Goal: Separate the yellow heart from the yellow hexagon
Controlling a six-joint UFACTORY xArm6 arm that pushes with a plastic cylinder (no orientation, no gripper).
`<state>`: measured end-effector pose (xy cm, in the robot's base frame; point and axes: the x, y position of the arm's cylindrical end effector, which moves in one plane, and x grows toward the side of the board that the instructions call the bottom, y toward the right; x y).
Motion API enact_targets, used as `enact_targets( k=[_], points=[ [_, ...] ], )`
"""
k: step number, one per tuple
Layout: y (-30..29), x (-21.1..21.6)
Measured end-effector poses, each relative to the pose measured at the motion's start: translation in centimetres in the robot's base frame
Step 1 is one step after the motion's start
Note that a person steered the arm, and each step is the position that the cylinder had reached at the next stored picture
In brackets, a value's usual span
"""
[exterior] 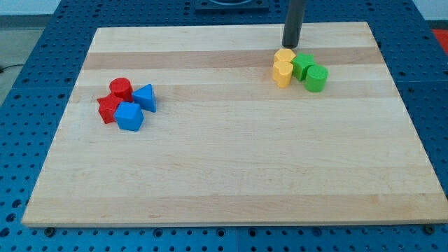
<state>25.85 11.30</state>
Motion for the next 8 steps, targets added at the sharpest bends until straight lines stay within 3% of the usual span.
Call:
enact_targets(
  k=[3,5,7,8],
  points=[
    [0.0,3.9],
    [-2.1,3.9],
    [-9.6,3.9],
    [-9.4,3.9]
  ],
)
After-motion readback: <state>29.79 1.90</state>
